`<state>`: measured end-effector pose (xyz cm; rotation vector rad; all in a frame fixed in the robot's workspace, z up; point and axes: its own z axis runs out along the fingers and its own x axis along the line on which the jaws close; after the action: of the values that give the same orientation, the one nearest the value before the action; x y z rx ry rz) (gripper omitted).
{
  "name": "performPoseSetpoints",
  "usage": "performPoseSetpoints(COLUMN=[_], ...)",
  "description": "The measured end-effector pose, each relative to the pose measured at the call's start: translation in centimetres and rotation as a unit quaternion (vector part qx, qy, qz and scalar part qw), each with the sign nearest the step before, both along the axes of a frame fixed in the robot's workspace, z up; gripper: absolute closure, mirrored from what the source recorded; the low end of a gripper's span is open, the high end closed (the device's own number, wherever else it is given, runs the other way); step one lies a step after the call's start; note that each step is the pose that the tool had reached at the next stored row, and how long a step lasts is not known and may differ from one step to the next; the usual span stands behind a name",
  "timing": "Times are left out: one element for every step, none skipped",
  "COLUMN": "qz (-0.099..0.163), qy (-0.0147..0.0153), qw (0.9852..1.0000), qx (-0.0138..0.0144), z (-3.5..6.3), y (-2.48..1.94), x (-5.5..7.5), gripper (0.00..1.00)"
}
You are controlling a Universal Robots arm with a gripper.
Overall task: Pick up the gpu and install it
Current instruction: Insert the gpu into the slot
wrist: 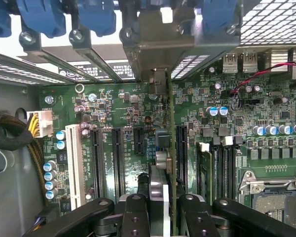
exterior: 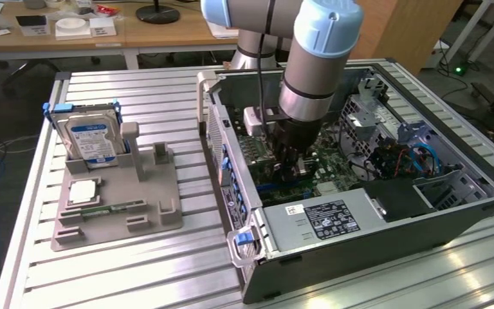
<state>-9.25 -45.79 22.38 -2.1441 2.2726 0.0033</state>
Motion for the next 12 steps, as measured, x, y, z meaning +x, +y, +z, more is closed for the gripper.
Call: performPoseSetpoints(qz=[0.000,0.000,0.000,0.000,0.000,0.000,0.000,0.000,0.000,0.000,0.000,0.000], qy=[0.0000,0.0000,0.0000,0.0000,0.0000,0.0000,0.0001,0.0001,0.0001,0.0001,0.0000,0.0000], qw=[1.0000,1.0000,1.0000,1.0000,1.0000,1.0000,1.0000,1.0000,1.0000,1.0000,1.0000,1.0000], qx=[0.0000,0.0000,0.0001,0.0001,0.0000,-0.0001,-0.0002,-0.0002,-0.0002,-0.0001,0.0000,0.0000], z=[-0.02,-0.05,-0.09,-0.13,-0.17,-0.19,-0.21,-0.22,-0.23,-0.24,-0.25,-0.25], y=[0.00,0.00,0.00,0.00,0.00,0.00,-0.01,-0.01,0.00,0.00,0.00,0.00], x=[0.00,0.00,0.00,0.00,0.00,0.00,0.00,0.00,0.00,0.00,0.00,0.00], gripper=[0.72,0.72,0.72,0.72,0.72,0.72,0.72,0.72,0.72,0.72,0.72,0.72])
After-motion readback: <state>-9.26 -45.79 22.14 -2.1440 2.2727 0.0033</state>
